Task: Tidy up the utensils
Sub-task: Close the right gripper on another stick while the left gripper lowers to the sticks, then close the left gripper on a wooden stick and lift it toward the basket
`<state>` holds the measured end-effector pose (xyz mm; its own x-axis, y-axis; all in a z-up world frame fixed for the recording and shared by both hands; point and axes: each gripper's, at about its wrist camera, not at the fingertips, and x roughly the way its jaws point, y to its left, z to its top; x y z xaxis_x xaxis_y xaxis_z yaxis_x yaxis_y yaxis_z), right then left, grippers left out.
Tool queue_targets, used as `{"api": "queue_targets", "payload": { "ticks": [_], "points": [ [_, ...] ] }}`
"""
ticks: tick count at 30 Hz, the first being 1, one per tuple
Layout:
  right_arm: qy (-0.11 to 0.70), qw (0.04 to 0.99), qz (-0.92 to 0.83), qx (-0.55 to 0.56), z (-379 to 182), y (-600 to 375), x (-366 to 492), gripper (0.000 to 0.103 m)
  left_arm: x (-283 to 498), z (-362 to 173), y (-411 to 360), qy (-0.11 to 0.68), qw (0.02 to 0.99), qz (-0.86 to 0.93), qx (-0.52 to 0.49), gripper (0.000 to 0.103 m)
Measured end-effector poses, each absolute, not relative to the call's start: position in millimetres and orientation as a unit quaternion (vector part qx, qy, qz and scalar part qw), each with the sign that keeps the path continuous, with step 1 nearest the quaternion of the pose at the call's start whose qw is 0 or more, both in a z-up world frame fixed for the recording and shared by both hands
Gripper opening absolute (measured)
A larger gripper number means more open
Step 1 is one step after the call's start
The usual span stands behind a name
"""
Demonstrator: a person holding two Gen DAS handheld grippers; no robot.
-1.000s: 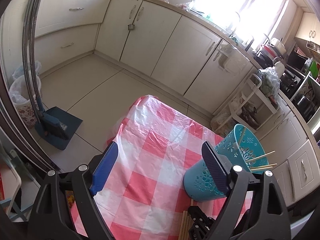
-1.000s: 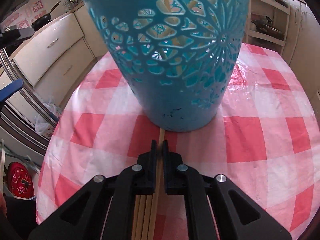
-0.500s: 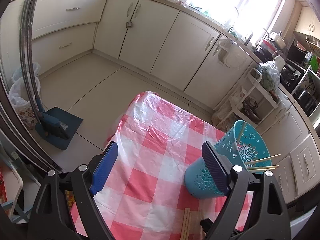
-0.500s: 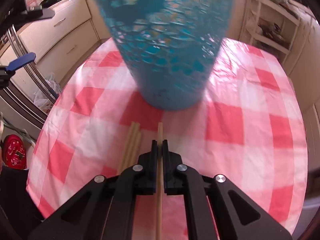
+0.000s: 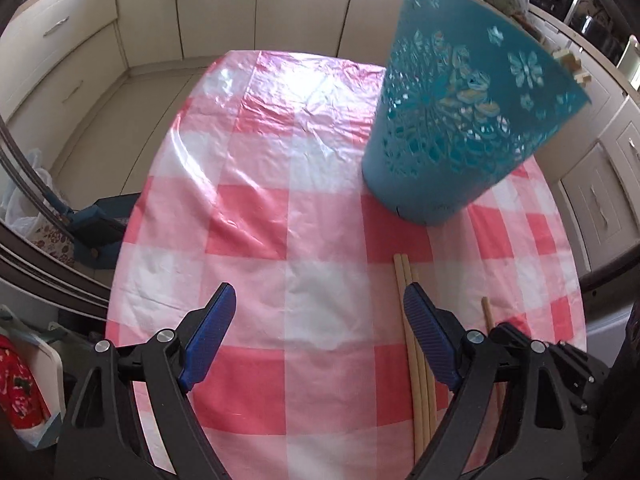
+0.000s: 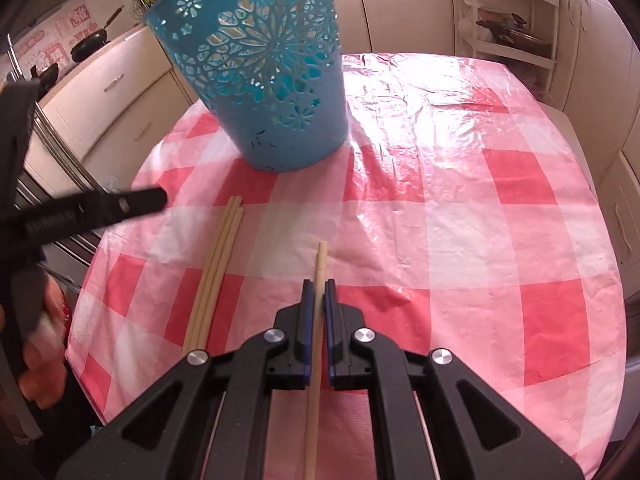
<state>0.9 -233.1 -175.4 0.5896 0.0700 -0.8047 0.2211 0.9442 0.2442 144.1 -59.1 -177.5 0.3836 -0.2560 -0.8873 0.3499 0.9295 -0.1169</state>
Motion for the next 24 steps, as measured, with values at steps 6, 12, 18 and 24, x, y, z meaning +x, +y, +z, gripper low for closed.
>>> {"api": "queue_targets", "payload": {
  "ticks": [6,12,18,24],
  "points": [
    [0.442,0.877,-0.028,0.184,-177.3,-241.0,-4.0,0.006,125.4,-190.8,-76.8,0.532,0.823,-0.186,0.078,0.082],
    [0.444,0.876,-0.022,0.188,-176.2,-244.3,-6.2,0.007,121.9,-195.6,-82.9,0.531,0.825,-0.163,0.102,0.082],
    [0.447,0.877,-0.015,0.176,-174.3,-238.9,-4.7,0.017,117.6,-192.2,-88.8,0.530,0.827,-0.152,0.114,0.082],
    [0.455,0.880,-0.024,0.138,-174.1,-229.6,-4.3,0.017,116.7,-193.5,-95.6,0.535,0.823,-0.145,0.122,0.076]
  ]
}}
